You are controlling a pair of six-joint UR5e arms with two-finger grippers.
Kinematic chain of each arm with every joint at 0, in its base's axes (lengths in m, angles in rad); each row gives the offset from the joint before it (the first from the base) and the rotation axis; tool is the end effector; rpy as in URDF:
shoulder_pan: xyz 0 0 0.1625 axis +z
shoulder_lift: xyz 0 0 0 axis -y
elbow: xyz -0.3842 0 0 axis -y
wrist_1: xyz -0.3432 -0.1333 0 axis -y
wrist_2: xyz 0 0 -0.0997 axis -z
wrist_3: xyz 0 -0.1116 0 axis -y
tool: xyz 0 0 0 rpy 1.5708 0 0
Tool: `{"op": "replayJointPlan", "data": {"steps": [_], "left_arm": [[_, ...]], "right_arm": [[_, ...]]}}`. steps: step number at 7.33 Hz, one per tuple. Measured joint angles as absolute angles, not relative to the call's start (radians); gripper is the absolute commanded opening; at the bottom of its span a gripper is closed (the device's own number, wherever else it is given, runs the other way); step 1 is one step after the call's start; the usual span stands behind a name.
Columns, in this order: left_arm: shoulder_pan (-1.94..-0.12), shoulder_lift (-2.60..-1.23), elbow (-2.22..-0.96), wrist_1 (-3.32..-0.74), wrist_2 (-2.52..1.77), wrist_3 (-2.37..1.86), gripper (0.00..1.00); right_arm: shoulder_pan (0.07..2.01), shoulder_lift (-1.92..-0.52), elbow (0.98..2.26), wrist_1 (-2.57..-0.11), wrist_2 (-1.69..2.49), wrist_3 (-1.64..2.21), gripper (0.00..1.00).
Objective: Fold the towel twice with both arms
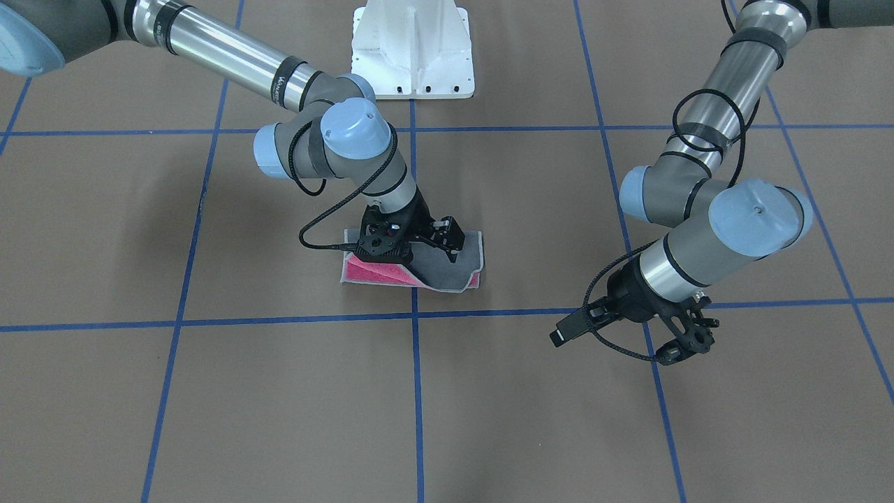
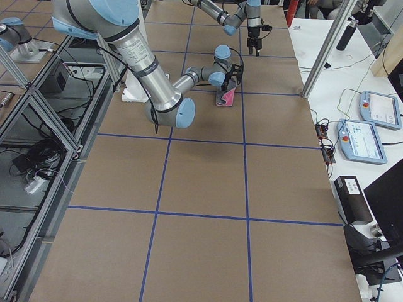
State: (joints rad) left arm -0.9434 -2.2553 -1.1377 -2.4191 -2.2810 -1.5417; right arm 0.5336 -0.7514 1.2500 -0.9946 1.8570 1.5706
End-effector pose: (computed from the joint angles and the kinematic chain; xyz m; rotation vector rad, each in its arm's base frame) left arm 0.3596 -0.5990 0.3243 -0.0711 1.2274 -0.4075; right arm -0.5714 -0.4558 0.2239 0.0327 -1.1017 0.3249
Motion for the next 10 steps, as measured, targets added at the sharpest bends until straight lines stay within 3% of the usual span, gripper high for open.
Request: {"op": "replayJointPlan", "data": {"steps": [10], "left_arm": [[-0.942, -2.257, -1.138, -2.419, -2.280, -1.542, 1.00]], "right_arm": [[0.774, -0.837, 1.253, -0.999, 2.082, 1.488, 0.98]]}}
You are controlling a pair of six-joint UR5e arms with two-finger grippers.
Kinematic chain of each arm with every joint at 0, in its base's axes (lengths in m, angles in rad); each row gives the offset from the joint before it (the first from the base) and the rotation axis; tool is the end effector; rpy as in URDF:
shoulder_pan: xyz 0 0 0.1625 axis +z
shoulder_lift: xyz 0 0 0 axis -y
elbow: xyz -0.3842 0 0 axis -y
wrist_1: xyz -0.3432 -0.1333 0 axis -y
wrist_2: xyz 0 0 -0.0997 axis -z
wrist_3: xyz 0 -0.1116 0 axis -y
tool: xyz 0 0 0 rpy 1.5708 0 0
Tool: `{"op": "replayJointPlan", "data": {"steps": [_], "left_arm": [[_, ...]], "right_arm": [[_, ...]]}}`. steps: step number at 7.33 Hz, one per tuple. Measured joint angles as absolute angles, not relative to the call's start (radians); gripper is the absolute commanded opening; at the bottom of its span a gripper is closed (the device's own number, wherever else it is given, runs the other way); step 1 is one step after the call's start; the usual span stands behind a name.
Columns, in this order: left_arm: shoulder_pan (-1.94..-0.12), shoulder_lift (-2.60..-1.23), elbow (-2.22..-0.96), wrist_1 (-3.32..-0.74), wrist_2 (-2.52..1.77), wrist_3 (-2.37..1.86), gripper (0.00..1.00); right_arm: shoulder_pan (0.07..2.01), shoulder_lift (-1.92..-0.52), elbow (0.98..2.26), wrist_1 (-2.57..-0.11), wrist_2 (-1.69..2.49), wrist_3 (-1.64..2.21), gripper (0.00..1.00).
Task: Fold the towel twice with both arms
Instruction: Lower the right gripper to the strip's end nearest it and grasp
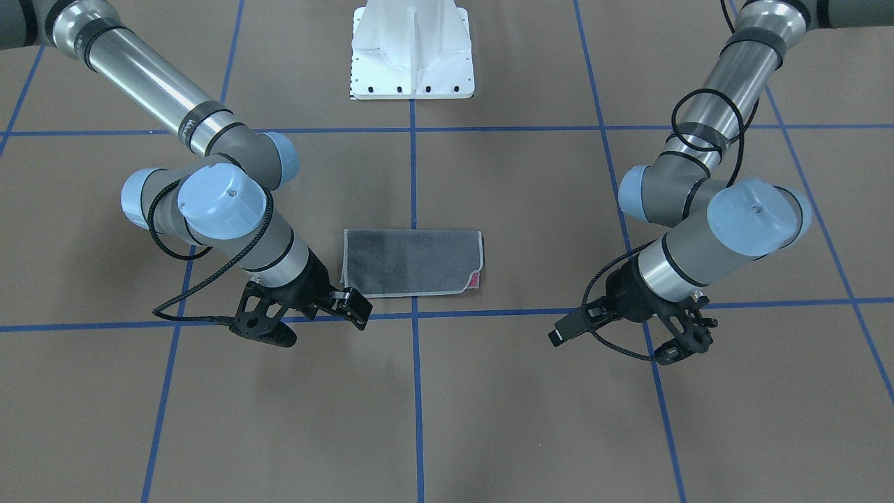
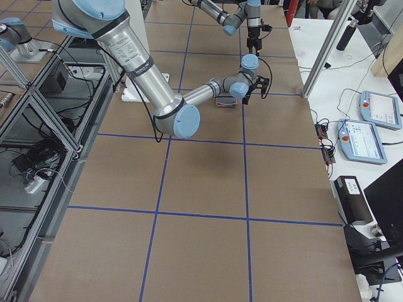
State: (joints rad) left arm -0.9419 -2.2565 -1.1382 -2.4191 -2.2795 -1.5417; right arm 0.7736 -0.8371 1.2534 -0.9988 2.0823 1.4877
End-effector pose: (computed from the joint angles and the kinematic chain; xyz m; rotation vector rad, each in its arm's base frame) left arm 0.3605 -0.5987 0.3233 -0.0698 1.2282 -0.4063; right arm -0.4510 -0.5505 0.2793 -0.0253 -1.0771 0.3704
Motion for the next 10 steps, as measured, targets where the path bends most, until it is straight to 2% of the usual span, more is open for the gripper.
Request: {"op": "replayJointPlan", "data": {"steps": [6, 7, 10], "left_arm": [[-0.945, -2.246, -1.140, -2.422, -2.281, -1.540, 1.00], [-0.945, -2.241, -1.140, -2.423, -2.281, -1.536, 1.00], [-0.944, -2.235, -1.140, -2.424, -2.280, -1.520, 1.00]], "right_arm": [[0.661, -1.019, 1.576, -1.214, 2.124, 1.509, 0.98], [0.622, -1.019, 1.587, -1.240, 2.089, 1.525, 0.97], [0.567, -1.013, 1.572, -1.257, 2.036, 1.549, 0.82]]}}
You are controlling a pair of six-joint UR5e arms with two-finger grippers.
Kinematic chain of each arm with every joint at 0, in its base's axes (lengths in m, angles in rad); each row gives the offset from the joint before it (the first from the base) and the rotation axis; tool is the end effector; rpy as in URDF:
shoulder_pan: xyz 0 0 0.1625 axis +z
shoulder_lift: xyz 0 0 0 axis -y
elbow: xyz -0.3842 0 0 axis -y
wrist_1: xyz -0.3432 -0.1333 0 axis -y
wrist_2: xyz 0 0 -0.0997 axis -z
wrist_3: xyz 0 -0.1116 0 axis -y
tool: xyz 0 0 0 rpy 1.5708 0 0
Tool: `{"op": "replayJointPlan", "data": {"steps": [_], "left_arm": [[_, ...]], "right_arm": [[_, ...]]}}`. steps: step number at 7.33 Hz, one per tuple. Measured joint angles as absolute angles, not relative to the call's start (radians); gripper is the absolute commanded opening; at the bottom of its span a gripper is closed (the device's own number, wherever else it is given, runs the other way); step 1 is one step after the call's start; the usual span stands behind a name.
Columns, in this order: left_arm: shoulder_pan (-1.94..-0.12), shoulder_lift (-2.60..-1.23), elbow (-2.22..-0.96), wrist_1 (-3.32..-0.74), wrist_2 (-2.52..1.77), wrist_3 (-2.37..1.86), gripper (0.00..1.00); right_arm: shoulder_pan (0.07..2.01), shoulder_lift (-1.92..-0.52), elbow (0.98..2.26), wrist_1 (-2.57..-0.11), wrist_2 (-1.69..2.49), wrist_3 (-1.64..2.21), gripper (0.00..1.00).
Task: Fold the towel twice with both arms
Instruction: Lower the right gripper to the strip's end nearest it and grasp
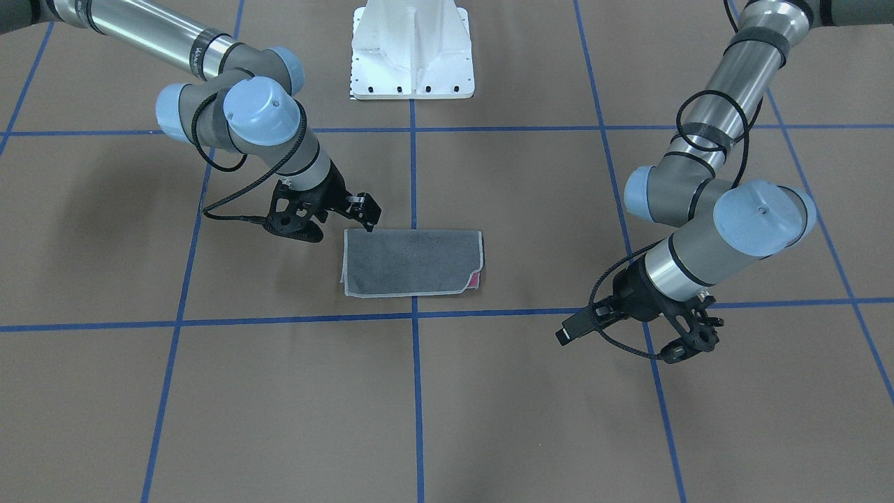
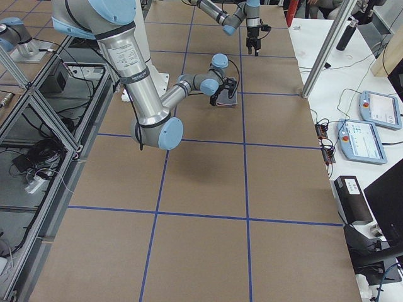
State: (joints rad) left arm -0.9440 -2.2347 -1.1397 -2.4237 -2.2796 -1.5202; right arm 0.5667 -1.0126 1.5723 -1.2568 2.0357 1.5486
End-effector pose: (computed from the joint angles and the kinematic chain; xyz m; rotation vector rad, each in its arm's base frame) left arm 0.3568 -0.5961 0.3372 -0.0644 1.2166 -0.3971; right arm -0.4909 -0.4111 0.2938 -0.1675 -0.9489 0.2990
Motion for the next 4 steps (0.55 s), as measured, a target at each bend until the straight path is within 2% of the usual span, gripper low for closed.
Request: {"op": "replayJointPlan", "data": {"steps": [1, 3, 4], "left_arm": [[-0.944, -2.234, -1.140, -2.424, -2.280, -1.519, 1.00], [-0.943, -2.232, -1.140, -2.424, -2.279, -1.518, 1.00], [-0.943, -2.232, -1.139, -2.424, -2.279, -1.518, 1.00]], "right_arm": [[0.563, -1.012, 1.565, -1.256, 2.031, 1.549, 0.78], [0.562, -1.008, 1.545, -1.247, 2.016, 1.541, 0.77], [0.562, -0.996, 1.524, -1.245, 1.996, 1.536, 0.72]]}}
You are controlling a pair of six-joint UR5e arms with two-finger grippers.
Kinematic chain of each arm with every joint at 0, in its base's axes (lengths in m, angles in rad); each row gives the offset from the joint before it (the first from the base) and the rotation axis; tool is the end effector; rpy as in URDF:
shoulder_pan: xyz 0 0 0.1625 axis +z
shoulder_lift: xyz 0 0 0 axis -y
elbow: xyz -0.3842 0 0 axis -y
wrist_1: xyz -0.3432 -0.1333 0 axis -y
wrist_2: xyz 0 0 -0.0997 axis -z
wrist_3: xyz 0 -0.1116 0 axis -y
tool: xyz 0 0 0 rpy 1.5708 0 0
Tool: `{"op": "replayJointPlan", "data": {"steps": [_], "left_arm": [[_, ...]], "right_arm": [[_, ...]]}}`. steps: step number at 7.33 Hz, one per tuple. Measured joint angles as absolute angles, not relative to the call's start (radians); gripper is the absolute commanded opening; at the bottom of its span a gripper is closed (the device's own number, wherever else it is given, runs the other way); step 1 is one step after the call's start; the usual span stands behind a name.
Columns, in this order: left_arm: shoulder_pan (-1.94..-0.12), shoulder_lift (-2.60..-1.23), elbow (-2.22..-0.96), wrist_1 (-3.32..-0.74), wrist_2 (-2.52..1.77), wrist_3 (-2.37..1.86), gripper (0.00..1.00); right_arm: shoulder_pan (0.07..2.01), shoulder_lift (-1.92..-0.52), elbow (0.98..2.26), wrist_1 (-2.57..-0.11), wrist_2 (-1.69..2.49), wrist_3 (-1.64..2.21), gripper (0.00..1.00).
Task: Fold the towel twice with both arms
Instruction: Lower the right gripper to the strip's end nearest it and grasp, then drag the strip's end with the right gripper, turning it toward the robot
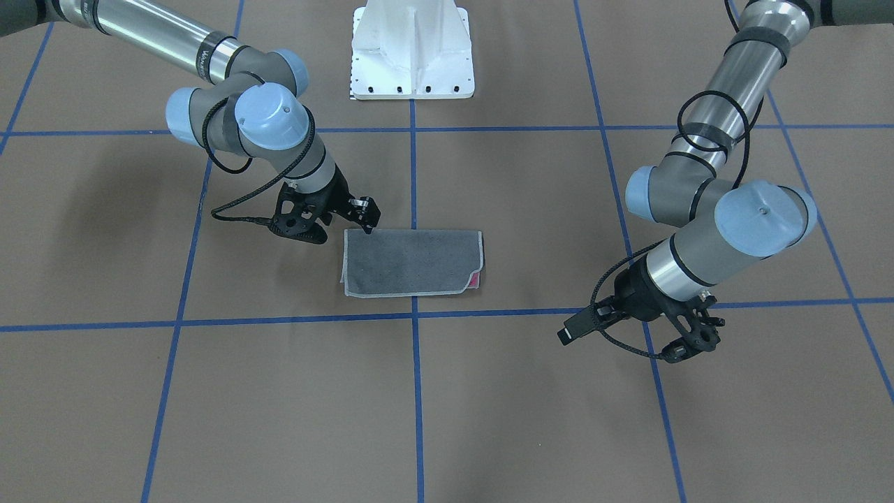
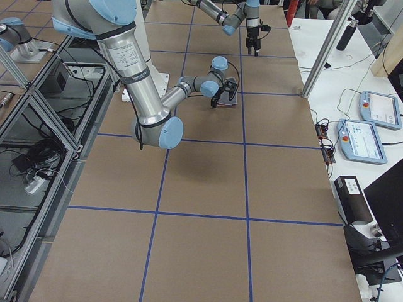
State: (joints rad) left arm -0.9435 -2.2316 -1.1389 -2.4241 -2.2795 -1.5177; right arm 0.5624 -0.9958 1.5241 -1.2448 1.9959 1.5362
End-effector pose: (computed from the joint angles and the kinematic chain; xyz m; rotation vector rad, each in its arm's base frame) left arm 0.3569 -0.5956 0.3397 -0.0651 1.2140 -0.3962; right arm -0.5012 -0.4191 0.3035 -0.1342 -0.9238 0.3076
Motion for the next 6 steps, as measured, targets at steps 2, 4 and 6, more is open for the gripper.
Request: {"op": "replayJointPlan", "data": {"steps": [2, 4, 6], "left_arm": [[-0.942, -2.227, -1.137, -2.425, -2.278, -1.512, 1.00], [-0.941, -2.219, -1.137, -2.425, -2.278, -1.496, 1.00], [-0.941, -2.217, -1.137, -2.425, -2.278, -1.492, 1.00]], "right_arm": [[0.566, -0.969, 1.488, -1.242, 1.979, 1.534, 0.61], [0.569, -0.962, 1.485, -1.240, 1.979, 1.537, 0.40], [0.570, -0.961, 1.493, -1.240, 1.984, 1.541, 0.00]]}}
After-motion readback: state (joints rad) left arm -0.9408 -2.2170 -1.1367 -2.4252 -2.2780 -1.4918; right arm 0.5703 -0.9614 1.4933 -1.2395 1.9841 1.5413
